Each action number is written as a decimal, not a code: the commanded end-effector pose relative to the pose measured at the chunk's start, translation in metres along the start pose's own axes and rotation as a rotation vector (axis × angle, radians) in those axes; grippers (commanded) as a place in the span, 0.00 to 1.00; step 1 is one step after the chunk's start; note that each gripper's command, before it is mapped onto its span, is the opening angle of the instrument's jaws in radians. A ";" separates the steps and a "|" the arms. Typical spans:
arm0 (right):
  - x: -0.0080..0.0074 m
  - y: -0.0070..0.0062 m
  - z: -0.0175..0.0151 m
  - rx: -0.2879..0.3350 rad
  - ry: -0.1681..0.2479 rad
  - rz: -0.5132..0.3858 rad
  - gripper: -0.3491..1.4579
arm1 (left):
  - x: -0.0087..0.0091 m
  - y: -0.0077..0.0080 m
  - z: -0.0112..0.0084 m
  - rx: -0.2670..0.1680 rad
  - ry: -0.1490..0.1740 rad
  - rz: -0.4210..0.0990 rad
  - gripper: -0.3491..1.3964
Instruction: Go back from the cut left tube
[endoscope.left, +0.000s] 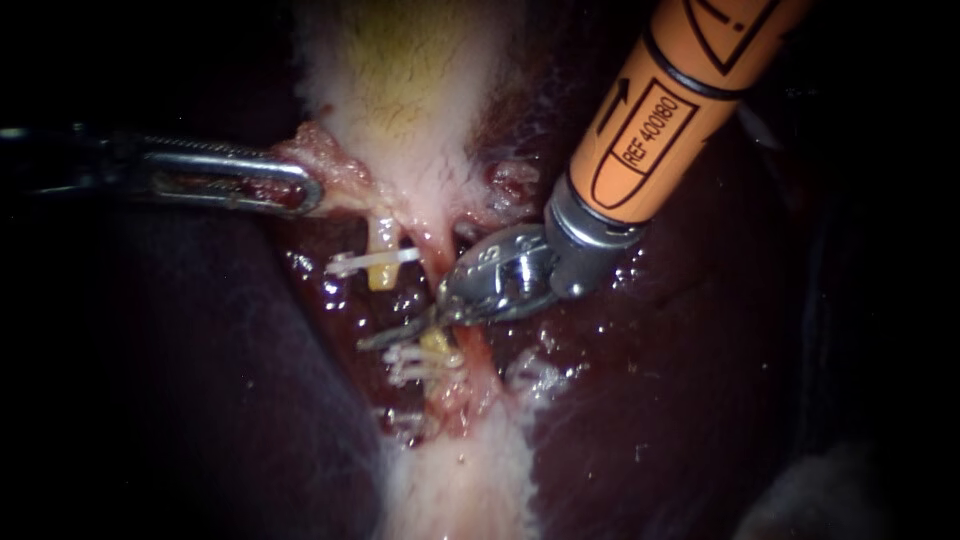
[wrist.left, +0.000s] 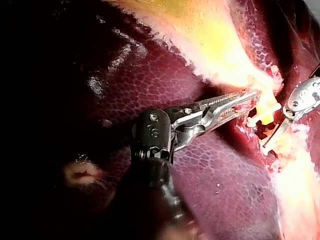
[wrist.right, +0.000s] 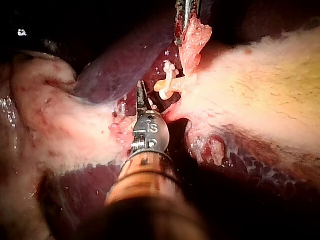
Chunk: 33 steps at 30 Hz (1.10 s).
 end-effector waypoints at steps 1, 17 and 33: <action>0.0001 0.0000 0.0000 0.002 -0.001 -0.001 0.00 | 0.0000 0.0000 0.0000 0.000 0.000 0.000 0.00; 0.0014 -0.0017 -0.0001 -0.012 0.051 -0.040 0.77 | -0.0001 -0.0001 0.0000 0.000 0.000 0.001 0.00; 0.0012 -0.0028 -0.0005 -0.134 0.096 -0.036 0.94 | -0.0001 -0.0001 -0.0001 -0.001 -0.001 0.001 0.00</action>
